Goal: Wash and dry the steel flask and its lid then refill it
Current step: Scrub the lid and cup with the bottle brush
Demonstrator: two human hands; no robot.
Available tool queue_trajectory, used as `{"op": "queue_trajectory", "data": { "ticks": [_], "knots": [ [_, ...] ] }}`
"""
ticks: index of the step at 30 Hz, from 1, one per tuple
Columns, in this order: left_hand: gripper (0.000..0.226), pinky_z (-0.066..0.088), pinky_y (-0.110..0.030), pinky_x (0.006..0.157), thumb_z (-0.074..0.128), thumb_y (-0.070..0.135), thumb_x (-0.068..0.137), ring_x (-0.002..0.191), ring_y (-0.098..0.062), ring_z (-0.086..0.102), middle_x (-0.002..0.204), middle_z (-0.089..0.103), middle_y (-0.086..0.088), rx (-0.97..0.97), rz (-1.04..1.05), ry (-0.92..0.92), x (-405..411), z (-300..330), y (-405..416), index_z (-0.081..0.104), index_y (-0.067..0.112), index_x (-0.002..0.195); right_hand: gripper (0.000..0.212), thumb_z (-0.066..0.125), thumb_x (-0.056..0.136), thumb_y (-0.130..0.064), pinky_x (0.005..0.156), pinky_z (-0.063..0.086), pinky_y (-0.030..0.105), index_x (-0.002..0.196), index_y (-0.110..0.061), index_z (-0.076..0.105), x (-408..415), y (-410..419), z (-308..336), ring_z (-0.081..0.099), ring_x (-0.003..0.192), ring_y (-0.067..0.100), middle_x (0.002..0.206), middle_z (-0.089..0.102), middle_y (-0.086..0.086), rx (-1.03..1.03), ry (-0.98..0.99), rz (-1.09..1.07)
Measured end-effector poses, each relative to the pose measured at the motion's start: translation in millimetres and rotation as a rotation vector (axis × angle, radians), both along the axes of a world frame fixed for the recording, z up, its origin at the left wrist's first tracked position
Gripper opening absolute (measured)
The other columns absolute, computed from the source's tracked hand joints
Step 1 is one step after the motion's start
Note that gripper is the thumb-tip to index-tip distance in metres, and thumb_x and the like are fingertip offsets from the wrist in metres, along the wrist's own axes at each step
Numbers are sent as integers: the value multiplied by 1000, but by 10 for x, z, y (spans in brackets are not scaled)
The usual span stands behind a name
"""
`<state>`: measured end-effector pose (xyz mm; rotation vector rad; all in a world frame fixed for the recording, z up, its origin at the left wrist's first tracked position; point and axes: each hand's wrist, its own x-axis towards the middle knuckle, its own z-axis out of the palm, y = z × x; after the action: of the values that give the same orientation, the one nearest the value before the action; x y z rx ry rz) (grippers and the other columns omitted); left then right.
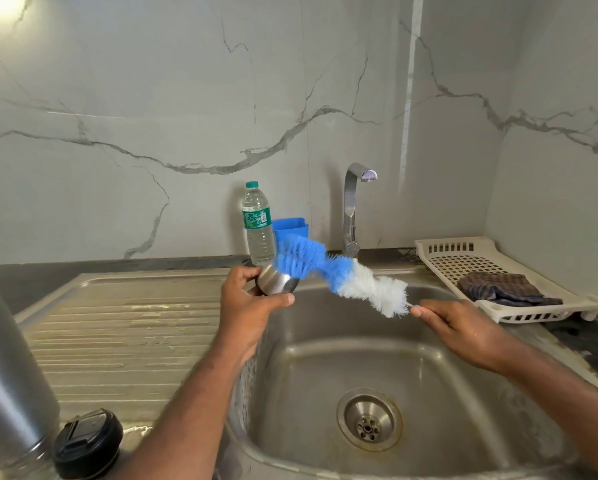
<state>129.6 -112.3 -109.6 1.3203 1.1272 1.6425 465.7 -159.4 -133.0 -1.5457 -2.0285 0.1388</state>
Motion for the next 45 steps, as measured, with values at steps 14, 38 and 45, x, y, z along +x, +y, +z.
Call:
{"op": "queue_trajectory", "data": {
  "ticks": [14,38,45],
  "knots": [
    [64,59,-29,77,89,-16,56,94,-19,74,105,73,-7,37,-69,31,69,-25,23,56,6,106,54,30,94,-65,61,37,35,66,-21,42,-114,-39,21,40,57,9,59,41,-8,-86,-3,9],
    [60,61,-44,83,90,-9,60,99,-25,72,107,73,-6,0,-117,-50,7,4,-14,62,10,109,59,29,93,-67,63,41,37,68,-16,45,-68,-54,53,41,56,7,59,41,-9,-105,31,-28],
    [54,62,-43,83,84,-14,67,99,-22,73,103,76,-2,-17,-123,-163,-31,9,7,63,9,110,73,23,88,-82,66,45,37,71,-16,51,4,-35,12,51,61,12,63,52,-5,-113,48,-23]
  ]
}}
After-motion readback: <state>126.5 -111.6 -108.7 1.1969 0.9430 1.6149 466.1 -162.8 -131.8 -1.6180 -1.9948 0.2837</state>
